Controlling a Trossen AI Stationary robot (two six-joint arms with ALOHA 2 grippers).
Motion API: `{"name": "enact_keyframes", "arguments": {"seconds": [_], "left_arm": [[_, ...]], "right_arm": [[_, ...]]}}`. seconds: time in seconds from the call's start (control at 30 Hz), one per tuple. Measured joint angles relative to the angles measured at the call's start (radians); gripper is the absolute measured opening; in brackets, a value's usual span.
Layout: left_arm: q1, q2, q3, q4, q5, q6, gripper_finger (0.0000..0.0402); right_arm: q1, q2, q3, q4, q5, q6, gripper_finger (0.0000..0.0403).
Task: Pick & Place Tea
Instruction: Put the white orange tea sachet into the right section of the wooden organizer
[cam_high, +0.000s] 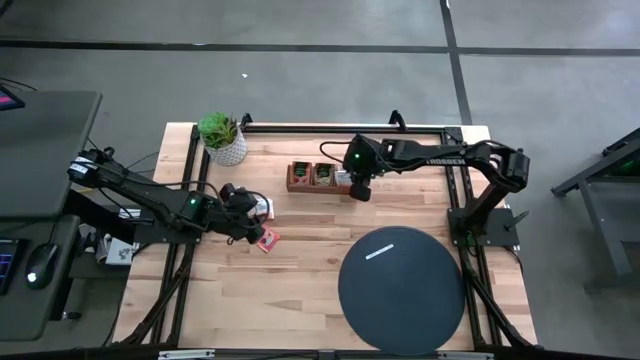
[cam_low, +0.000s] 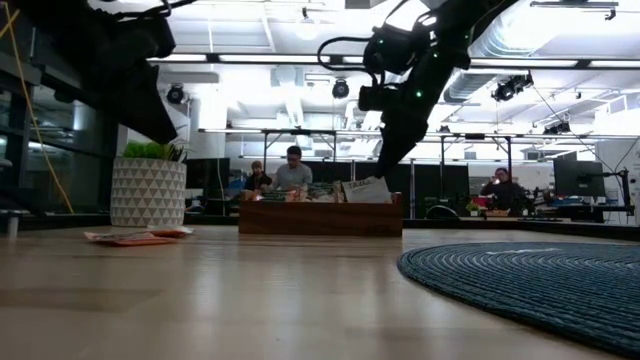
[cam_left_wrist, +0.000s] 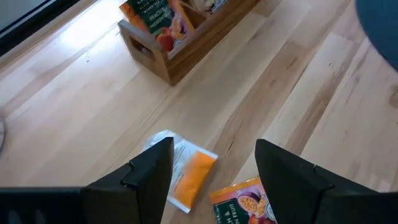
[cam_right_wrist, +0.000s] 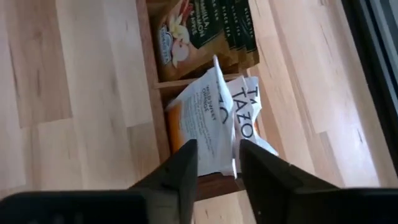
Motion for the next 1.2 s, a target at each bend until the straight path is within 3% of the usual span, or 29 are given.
{"name": "enact_keyframes", "arguments": {"seconds": [0.3, 0.63, 0.77, 0.9, 1.2], "left_arm": [[0.000, 0.000, -0.001, -0.125, 0.000, -0.104, 0.0223], [0.000, -0.004, -0.171, 0.064, 0.087, -0.214, 0.0223], [0.000, -0.043, -0.208, 0.094, 0.092, -0.243, 0.0223], [0.000, -0.083, -0.229, 0.098, 0.086, -0.256, 0.0223], [0.000, -0.156, -0.329, 0.162, 0.083, -0.400, 0.0171]], "right_arm": [[0.039, -0.016, 0.094, 0.028, -0.112, 0.055, 0.0149], [0.146, -0.006, 0.131, 0.158, -0.184, 0.207, 0.0147], [0.206, 0.031, 0.131, 0.199, -0.136, 0.229, 0.0107], [0.255, 0.083, 0.131, 0.262, -0.120, 0.257, 0.0017], [0.305, 0.132, 0.130, 0.292, -0.036, 0.358, 0.0002]]}}
